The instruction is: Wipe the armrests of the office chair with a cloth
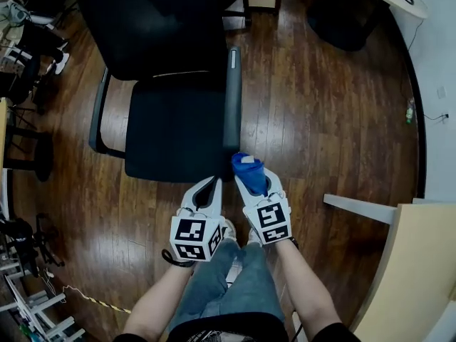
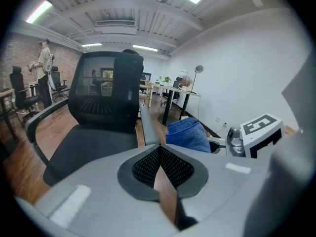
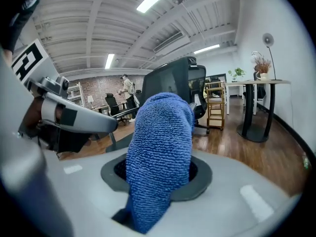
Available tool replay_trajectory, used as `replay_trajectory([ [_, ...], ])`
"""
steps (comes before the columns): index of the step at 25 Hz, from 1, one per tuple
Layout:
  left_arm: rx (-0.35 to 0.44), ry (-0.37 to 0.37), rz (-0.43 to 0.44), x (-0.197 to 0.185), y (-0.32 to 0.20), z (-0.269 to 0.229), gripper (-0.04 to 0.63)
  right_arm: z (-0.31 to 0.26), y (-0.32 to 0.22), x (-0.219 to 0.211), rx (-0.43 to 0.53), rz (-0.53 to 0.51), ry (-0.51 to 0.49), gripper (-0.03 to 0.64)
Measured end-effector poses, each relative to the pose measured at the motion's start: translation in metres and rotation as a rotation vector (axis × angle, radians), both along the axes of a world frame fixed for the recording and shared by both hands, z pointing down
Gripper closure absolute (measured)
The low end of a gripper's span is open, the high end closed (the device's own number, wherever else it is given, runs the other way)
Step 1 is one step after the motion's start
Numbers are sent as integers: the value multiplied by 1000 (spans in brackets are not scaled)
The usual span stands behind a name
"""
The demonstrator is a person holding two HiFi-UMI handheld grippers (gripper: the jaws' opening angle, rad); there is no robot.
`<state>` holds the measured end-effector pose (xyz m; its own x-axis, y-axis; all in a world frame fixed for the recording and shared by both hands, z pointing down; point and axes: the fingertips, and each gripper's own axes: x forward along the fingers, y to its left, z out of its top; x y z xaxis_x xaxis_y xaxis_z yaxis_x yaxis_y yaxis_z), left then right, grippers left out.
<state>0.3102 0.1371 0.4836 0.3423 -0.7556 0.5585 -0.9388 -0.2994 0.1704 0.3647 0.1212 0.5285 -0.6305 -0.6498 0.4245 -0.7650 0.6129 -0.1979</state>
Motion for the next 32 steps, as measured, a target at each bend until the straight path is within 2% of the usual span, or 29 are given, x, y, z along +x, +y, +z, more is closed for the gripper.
replay_trajectory([
  [6, 40, 10, -19, -30, -7, -28, 591, -32, -5, -33, 27, -14, 4, 480],
  [10, 44, 22, 6, -54, -17, -34, 591, -36, -12, -60, 16, 12, 8, 480],
  [23, 50, 99, 208, -108, -95, -41, 591, -43, -86, -113, -30, 277, -3, 480],
  [28, 63, 125, 245, -130, -123, -51, 591, -57, -130, -126, -24, 377, -30, 480],
  [32, 67, 141, 228, -149, -143, -56, 591, -54, -166, -130, -27, 437, -37, 480],
])
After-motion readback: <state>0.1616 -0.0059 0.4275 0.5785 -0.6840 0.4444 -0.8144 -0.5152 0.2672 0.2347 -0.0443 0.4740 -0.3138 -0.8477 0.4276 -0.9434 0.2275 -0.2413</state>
